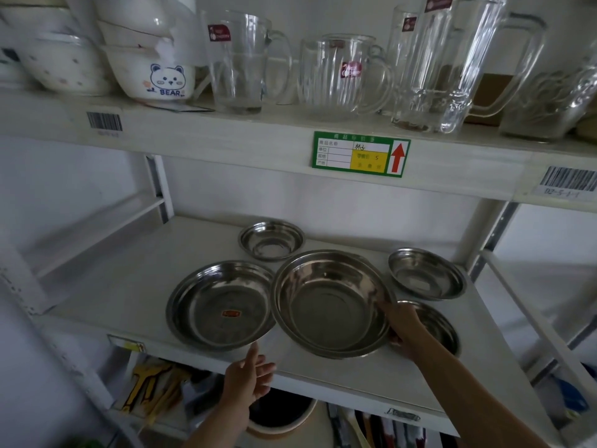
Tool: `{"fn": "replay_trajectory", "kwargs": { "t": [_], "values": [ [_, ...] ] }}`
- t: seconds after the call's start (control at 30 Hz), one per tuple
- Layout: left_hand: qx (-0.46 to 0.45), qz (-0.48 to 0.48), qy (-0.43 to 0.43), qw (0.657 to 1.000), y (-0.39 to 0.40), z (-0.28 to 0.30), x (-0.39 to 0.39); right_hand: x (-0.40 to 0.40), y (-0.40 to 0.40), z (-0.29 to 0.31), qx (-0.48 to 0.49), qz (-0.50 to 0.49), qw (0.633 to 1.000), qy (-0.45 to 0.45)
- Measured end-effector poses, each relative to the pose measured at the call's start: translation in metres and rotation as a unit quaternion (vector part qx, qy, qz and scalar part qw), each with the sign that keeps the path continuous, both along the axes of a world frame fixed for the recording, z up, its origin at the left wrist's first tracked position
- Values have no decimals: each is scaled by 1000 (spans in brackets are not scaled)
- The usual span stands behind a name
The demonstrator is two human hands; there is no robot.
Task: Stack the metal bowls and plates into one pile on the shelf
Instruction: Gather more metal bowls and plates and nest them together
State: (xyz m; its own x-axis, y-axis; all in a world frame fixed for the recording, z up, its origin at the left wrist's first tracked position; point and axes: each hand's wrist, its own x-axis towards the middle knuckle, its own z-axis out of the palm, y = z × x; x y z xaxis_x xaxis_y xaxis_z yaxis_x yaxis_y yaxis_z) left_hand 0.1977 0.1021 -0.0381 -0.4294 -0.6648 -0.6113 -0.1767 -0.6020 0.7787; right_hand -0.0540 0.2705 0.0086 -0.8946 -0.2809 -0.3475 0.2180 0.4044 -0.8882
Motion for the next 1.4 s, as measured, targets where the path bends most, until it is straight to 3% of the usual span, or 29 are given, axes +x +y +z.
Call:
{"fn": "replay_trajectory", "kwargs": {
  "t": [0.17, 0.6, 1.4],
  "values": [
    [63, 67, 47, 995, -9, -2, 0, 1, -2, -3, 10, -16, 1000, 2],
    [105, 164, 145, 970, -20, 20, -10, 9, 8, -11, 17, -33, 999, -24],
    [71, 201, 124, 969, -64, 16, 5, 19, -21, -9, 14, -22, 1000, -4]
  ]
}}
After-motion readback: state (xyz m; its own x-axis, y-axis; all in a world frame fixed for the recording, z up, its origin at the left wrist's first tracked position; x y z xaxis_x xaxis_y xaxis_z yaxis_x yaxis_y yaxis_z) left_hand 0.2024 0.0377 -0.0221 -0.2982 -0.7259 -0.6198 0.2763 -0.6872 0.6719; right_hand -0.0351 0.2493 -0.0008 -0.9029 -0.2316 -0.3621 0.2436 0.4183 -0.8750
